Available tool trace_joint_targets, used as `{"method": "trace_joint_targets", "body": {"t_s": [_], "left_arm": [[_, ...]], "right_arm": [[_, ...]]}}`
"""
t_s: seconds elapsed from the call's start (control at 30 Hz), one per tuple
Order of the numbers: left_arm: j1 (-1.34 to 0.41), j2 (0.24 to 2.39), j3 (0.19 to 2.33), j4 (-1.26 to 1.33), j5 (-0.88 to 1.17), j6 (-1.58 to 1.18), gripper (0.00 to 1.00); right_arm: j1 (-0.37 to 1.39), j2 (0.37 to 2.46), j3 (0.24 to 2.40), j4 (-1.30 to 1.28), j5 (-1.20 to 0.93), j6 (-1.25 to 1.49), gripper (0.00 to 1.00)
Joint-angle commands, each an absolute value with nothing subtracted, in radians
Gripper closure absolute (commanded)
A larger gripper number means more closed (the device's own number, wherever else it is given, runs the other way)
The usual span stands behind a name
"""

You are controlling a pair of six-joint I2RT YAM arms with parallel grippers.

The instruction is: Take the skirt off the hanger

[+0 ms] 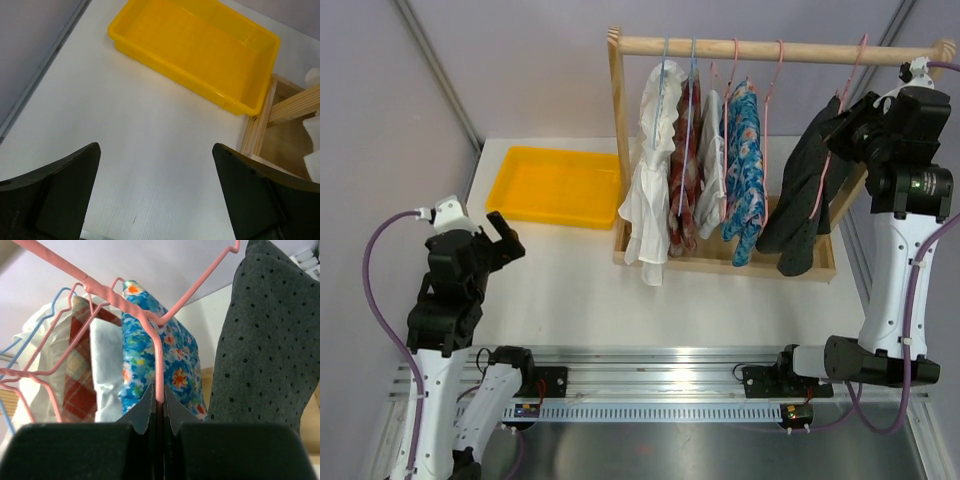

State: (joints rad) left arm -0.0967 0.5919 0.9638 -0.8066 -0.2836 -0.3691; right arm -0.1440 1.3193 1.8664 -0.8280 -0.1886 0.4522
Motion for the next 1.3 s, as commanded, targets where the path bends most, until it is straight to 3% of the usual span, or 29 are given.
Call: {"method": "trace_joint_targets", "body": {"t_s": [0.0,0.17,0.4,0.47,0.6,0.63,0.73,0.93,1.27], "left_arm": [[-0.118,0.639,1.165,-0.761,-0.287,-0.301,0.01],[-0.149,0.857,1.578,-0.804,-0.191,-0.232,0.01],[-0.297,1.141,2.018,-0.842,0.041,-0.235,0.01],[-0.426,1.204,2.094,-0.873,0.023,-0.233,0.01],[-0.795,1.350,2.248,-0.914,-0.257,-0.114,0.01],[-0.931,1.420,2.272,-0.926,-0.288,-0.082,0.01],[-1.124,1.541,2.383,-0.953,-0.305,-0.012,0.01],[-1.343,1.569,2.326,-0.836,-0.172,-0.012,0.01],[-1.557,1.491,1.973,-0.617,0.043,0.024,0.01]], "right_arm": [[-0.143,1.350,2.049,-0.819,-0.251,0.452,1.00],[-0.143,1.356,2.166,-0.870,-0.275,0.465,1.00],[-0.143,1.220,2.080,-0.902,-0.336,0.472,1.00],[-0.143,1.138,2.004,-0.887,-0.348,0.482,1.00],[-0.143,1.005,1.907,-0.873,-0.351,0.505,1.00],[-0.141,0.962,1.896,-0.871,-0.351,0.506,1.00],[-0.143,0.910,1.878,-0.879,-0.350,0.515,1.00],[-0.138,0.833,1.876,-0.919,-0.314,0.544,1.00],[-0.092,0.764,1.919,-0.959,-0.340,0.591,1.00]]}}
